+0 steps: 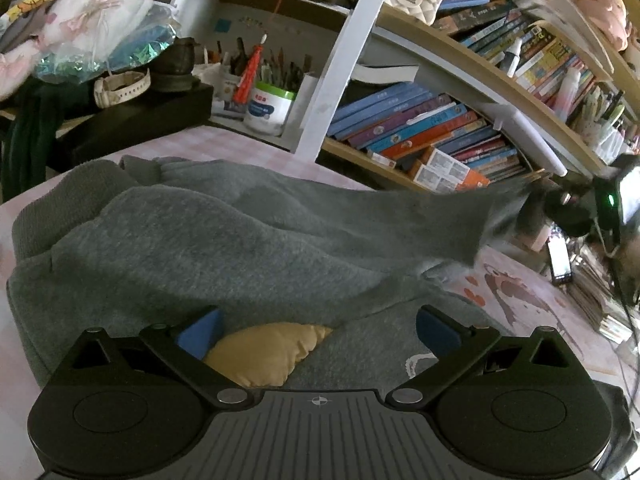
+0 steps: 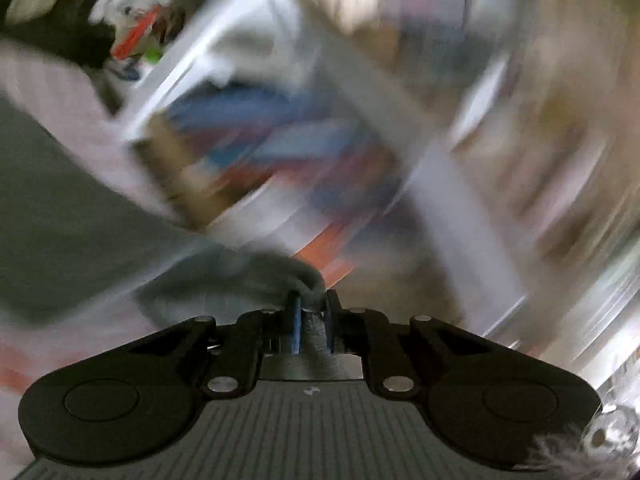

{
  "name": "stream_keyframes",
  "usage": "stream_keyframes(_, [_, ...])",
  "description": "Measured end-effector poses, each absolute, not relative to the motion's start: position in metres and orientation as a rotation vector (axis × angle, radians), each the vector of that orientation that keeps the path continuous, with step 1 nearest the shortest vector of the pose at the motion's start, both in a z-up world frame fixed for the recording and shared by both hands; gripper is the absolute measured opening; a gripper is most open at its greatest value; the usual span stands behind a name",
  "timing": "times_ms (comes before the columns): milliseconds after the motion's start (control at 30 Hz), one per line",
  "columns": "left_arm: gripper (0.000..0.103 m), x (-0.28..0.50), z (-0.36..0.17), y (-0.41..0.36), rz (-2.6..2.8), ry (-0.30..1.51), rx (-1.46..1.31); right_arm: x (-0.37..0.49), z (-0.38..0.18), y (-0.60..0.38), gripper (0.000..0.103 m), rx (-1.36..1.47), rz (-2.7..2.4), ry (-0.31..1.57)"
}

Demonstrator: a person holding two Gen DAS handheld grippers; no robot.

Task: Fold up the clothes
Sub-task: 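Lift the sleeve with the right gripper and lay it across the sweatshirt body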

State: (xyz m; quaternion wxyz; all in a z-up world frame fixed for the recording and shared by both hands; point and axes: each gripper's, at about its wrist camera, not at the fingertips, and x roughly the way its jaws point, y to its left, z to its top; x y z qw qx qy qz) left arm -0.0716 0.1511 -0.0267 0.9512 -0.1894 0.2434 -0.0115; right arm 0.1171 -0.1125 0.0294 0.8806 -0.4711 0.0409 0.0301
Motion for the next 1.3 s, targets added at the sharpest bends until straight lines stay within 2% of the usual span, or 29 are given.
stream_keyframes(100, [0.103, -0.072, -0.027, 0.152, -0.026, 0.490, -0.392, 0.093, 0.013, -0.122, 0.014, -1.188, 0.066, -0.046])
stream_keyframes(133, [0.103, -0.072, -0.027, 0.153, -0.028, 0.489, -0.396, 0.092, 0.004, -0.129, 0.019, -1.215, 0.123, 0.071])
stream_keyframes(200, [0.103, -0.072, -0.027, 0.154, -0.031, 0.487, -0.400, 0.093, -0.004, -0.143, 0.056, -1.171, 0.195, 0.252])
stream_keyframes(467, [0.103, -0.071, -0.027, 0.153, -0.028, 0.491, -0.394, 0.108, -0.006, -0.203, 0.059, -0.635, 0.321, 0.734])
stream_keyframes(600, [0.103, -0.071, -0.027, 0.153, -0.028, 0.492, -0.393, 0.133, 0.008, -0.211, 0.059, -0.293, 0.288, 0.735])
stream_keyframes(667, [0.103, -0.072, -0.027, 0.154, -0.030, 0.490, -0.399, 0.148, 0.010, -0.215, 0.055, -0.154, 0.263, 0.732])
stream_keyframes(733, [0.103, -0.072, -0.028, 0.155, -0.034, 0.486, -0.406, 0.163, 0.012, -0.218, 0.035, -0.016, 0.237, 0.726])
stream_keyframes(800, [0.103, -0.072, -0.028, 0.155, -0.035, 0.485, -0.409, 0.178, 0.014, -0.221, 0.024, 0.122, 0.211, 0.718])
stream_keyframes(933, [0.103, -0.072, -0.028, 0.156, -0.037, 0.485, -0.411, 0.207, 0.018, -0.227, 0.023, 0.391, 0.159, 0.697])
stream_keyframes(1100, [0.103, -0.072, -0.029, 0.155, -0.038, 0.487, -0.410, 0.209, -0.010, -0.193, 0.021, 0.165, 0.362, 0.909])
stream_keyframes(1300, [0.103, -0.072, -0.028, 0.154, -0.039, 0.488, -0.409, 0.226, -0.012, -0.228, 0.019, 0.298, 0.256, 0.877])
